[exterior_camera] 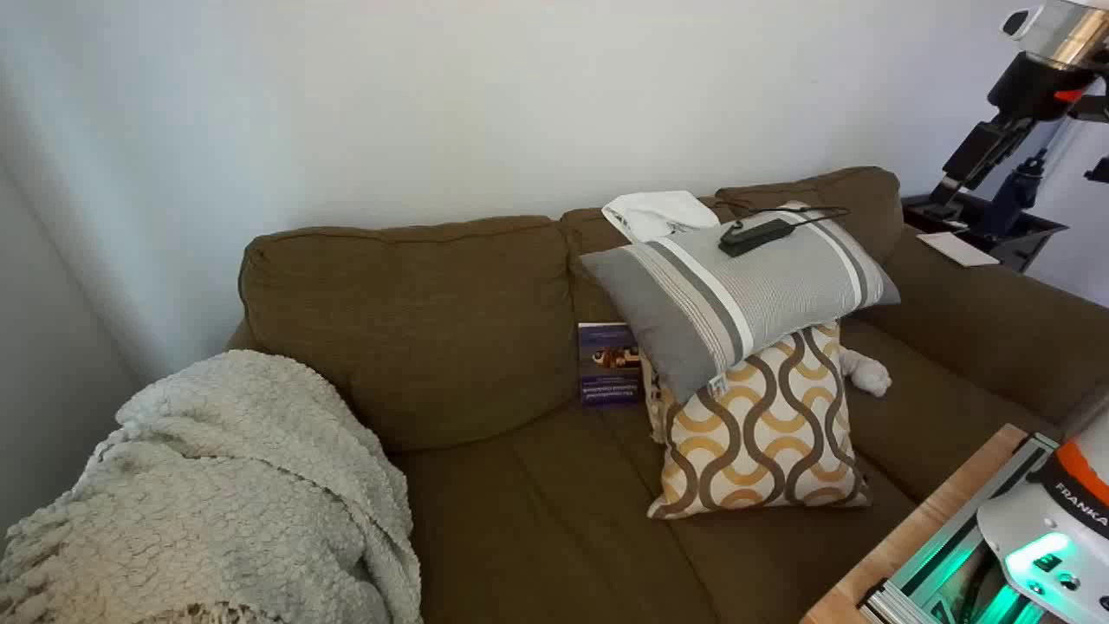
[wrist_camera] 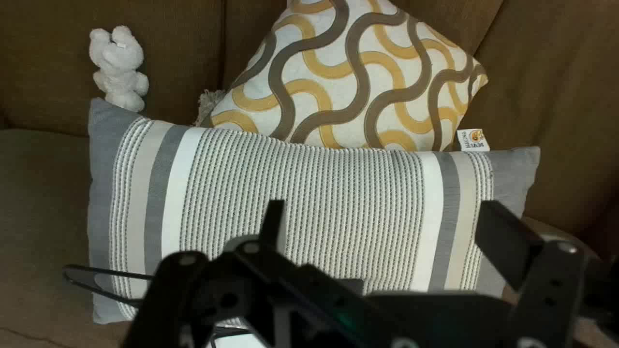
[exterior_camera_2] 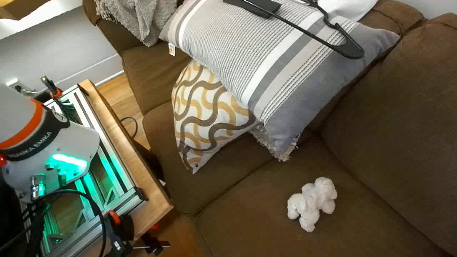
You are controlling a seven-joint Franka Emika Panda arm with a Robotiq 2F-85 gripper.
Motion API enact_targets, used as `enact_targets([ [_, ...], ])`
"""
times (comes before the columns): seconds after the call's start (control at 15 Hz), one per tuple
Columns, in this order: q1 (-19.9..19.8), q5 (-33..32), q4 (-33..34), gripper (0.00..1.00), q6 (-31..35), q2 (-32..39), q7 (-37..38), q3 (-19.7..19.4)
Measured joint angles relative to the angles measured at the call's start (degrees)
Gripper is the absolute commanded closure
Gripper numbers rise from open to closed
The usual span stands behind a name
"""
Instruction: Move the hanger to the sofa head
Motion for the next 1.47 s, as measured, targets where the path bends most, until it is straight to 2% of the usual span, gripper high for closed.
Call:
enact_targets([
  [1.2,-0.07,-0.15,0.01,0.00,0.22,0.23,0.88,0.09],
  [1.47,-1.17,1.15,0.17,0.00,4.69,3.39,4.52,-0.97],
])
